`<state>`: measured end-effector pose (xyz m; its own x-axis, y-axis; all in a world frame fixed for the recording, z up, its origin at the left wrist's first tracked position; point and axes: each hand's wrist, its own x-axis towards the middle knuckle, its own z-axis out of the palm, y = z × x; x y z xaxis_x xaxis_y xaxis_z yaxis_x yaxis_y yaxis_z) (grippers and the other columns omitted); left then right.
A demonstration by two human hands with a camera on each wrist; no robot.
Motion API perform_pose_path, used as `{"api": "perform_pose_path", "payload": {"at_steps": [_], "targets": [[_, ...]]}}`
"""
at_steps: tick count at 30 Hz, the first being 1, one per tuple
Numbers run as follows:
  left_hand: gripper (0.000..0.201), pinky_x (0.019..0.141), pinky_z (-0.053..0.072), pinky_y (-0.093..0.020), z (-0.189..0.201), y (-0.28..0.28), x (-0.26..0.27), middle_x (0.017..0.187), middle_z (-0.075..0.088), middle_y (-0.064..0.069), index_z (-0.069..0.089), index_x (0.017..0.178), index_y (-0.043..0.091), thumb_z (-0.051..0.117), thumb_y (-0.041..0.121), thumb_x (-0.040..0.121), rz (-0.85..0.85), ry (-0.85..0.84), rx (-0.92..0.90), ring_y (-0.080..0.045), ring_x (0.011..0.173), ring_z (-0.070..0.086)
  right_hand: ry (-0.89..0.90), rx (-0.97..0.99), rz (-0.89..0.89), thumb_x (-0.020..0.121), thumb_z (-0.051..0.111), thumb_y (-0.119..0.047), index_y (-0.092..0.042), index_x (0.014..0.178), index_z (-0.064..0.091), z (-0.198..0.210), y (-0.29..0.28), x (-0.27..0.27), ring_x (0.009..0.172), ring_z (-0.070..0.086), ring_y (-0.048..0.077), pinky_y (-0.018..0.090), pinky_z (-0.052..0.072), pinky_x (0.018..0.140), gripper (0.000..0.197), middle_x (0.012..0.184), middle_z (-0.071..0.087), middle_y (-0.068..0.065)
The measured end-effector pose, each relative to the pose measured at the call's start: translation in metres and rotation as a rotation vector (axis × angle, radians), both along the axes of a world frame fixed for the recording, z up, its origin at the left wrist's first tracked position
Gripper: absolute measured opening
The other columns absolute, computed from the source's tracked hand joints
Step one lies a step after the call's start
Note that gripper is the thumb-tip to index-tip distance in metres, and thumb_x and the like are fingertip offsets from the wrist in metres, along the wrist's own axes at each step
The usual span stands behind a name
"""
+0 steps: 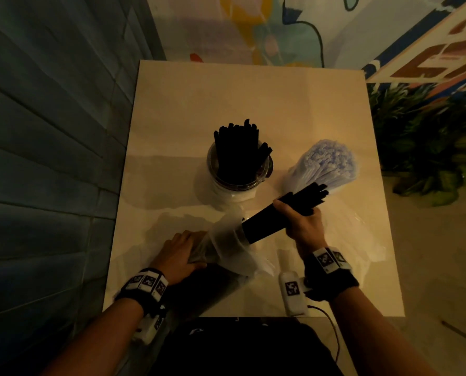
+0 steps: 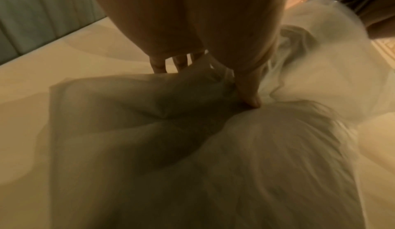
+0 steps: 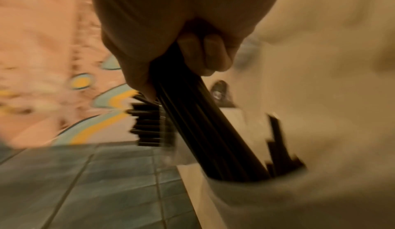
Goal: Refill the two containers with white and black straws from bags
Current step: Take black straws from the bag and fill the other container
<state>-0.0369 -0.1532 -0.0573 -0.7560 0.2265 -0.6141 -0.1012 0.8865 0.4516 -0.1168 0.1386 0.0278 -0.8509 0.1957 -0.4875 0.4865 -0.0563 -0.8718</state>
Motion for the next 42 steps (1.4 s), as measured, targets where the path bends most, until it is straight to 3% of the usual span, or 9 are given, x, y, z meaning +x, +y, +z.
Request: {"api": "perform_pose_path", "payload": {"at_steps": [5,11,15,22,26,30,33,38,42], "targets": [[0.094,0.103,0.036,-0.043,0.005,-0.005,0.003,0.143,0.037,0.004,0.023,0.149,0.037,0.072,0.06,0.074,0.037,0.003,0.067,-0.024,0.126,0.04,0.272,0.112,0.099,0.085,0.073,0.004,0.003,0.089,0.072,0.048,0.021,-0.005,0.049,0.057,-0.001,0.012,0.042,0.049,0.004,0.06,0.067,-0.012],[0.109,0.11,0.032,-0.045,0.015,-0.005,-0.002,0.147,0.033,0.005,0.019,0.15,0.038,0.078,0.066,0.063,0.094,-0.036,0.111,-0.022,0.132,0.036,0.457,0.075,0.16,0.083,0.072,0.006,-0.001,0.094,0.071,0.098,0.044,-0.01,0.073,0.068,0.01,0.021,0.051,0.068,0.013,0.082,0.075,-0.006],[0.11,0.109,0.036,-0.039,0.02,-0.004,-0.002,0.148,0.034,0.009,0.022,0.148,0.04,0.075,0.073,0.058,0.199,0.012,0.239,-0.015,0.133,0.037,0.52,-0.022,0.122,0.081,0.069,0.003,0.002,0.09,0.068,0.126,0.053,-0.008,0.06,0.059,0.002,0.012,0.044,0.056,0.01,0.082,0.073,-0.003],[0.082,0.093,0.042,-0.015,0.066,0.023,-0.017,0.124,0.054,0.022,0.048,0.129,0.031,0.047,0.087,0.07,0.588,0.211,0.559,0.013,0.11,0.052,0.567,-0.11,0.128,0.073,0.08,-0.032,-0.025,0.082,0.075,0.148,0.048,-0.003,0.052,0.046,0.013,0.026,0.028,0.043,0.013,0.078,0.067,-0.005],[0.092,0.095,0.05,-0.034,0.09,0.04,-0.03,0.117,0.069,-0.003,0.059,0.122,0.018,0.051,0.09,0.064,0.87,0.008,0.989,-0.019,0.113,0.064,0.537,-0.166,0.133,0.078,0.073,-0.007,-0.006,0.087,0.068,0.144,0.025,-0.004,0.054,0.054,0.006,0.017,0.04,0.049,0.01,0.069,0.065,-0.007],[0.087,0.095,0.048,-0.022,0.131,0.047,-0.046,0.128,0.062,0.0,0.052,0.13,0.019,0.056,0.082,0.069,0.604,0.28,0.934,-0.013,0.119,0.059,0.567,-0.107,0.305,0.08,0.071,0.001,-0.006,0.091,0.069,0.135,-0.003,-0.008,0.082,0.071,0.017,0.026,0.054,0.077,0.013,0.086,0.074,-0.002],[0.081,0.099,0.041,-0.013,0.15,0.054,-0.055,0.131,0.055,0.015,0.046,0.136,0.025,0.078,0.057,0.069,0.256,0.366,0.728,-0.001,0.123,0.051,0.574,-0.079,0.407,0.085,0.075,-0.004,-0.002,0.094,0.071,0.129,-0.023,-0.012,0.088,0.072,0.025,0.034,0.056,0.08,0.011,0.092,0.074,0.01],[0.049,0.074,0.039,0.003,0.147,0.078,-0.058,0.091,0.057,0.032,0.061,0.116,0.016,0.084,0.014,0.073,0.35,0.446,0.733,0.029,0.089,0.052,0.607,0.018,0.578,0.085,0.077,-0.004,-0.001,0.089,0.07,0.128,-0.054,-0.012,0.085,0.073,0.025,0.046,0.06,0.074,0.008,0.088,0.073,0.011],[0.017,0.065,0.037,0.002,0.144,0.074,-0.055,0.069,0.06,0.031,0.055,0.085,0.042,0.065,0.035,0.075,0.41,0.479,0.742,0.024,0.074,0.055,0.64,0.125,0.67,0.086,0.078,-0.013,-0.004,0.089,0.071,0.123,-0.06,-0.018,0.083,0.072,0.026,0.047,0.058,0.069,0.013,0.087,0.072,0.01]]}}
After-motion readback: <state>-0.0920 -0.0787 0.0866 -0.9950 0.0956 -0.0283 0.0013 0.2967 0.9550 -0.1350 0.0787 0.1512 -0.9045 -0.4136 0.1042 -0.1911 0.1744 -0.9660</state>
